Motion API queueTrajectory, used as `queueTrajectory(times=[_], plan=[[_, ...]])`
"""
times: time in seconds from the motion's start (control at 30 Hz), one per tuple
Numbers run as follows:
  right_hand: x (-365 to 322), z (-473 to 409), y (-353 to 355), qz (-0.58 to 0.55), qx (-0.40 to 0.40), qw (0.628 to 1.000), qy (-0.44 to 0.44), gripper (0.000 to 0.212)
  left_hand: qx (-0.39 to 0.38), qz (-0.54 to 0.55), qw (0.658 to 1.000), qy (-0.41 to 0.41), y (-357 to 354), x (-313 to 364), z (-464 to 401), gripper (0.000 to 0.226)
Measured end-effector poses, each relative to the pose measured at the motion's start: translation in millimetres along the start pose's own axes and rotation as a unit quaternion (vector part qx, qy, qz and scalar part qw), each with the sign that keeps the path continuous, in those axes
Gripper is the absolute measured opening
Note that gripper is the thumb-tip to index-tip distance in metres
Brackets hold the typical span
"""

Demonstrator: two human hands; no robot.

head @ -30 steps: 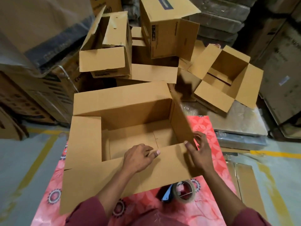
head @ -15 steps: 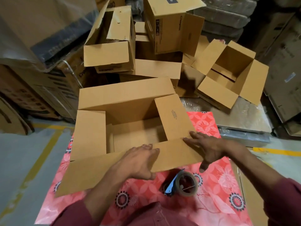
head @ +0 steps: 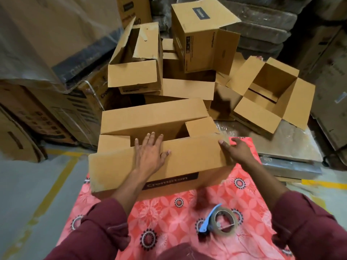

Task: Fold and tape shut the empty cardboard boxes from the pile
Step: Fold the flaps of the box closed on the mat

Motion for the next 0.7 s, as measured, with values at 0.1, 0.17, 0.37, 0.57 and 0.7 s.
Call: queueTrajectory(times=[0.1,0.17,0.37,0.57,0.7], plan=[[23.1,13.7,-21.0,0.018,0.046,0.998,0.035,0.047,-0.066,0.019,0.997,-0.019,-25.1,-13.0,15.6,0.081],[34.3,19.4,-22.4,0.028,0.066,0.996,0.045,0.044,-0.106,0.040,0.993,-0.029,-31.6,-18.2,25.3,0.081],[42.4,38.9,-9.2,0.123,0.016,0.990,0.062,0.066,-0.088,0.067,0.993,-0.039,-40.8,-27.6,61.9,0.083],[-53.5,23.6,-60.2,0.296,0.022,0.923,0.245,0.065,-0.068,0.098,0.992,-0.032,-46.1,-29.2,61.2,0.087],[-138.2,-0.6,-140.0,0.291,-0.078,0.897,0.324,0.057,0.008,0.284,0.959,-0.011,-45.0,-52.8,62.0,0.059]])
Point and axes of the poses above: each hand's wrist, its own z-axis away from the middle knuckle, its own y-axis out of the back of the hand, x = y × z, the point moved 2 cm from there along -z, towards the middle knuckle, and after that the axes turned 7 degrees about x, right-handed, at the moved point
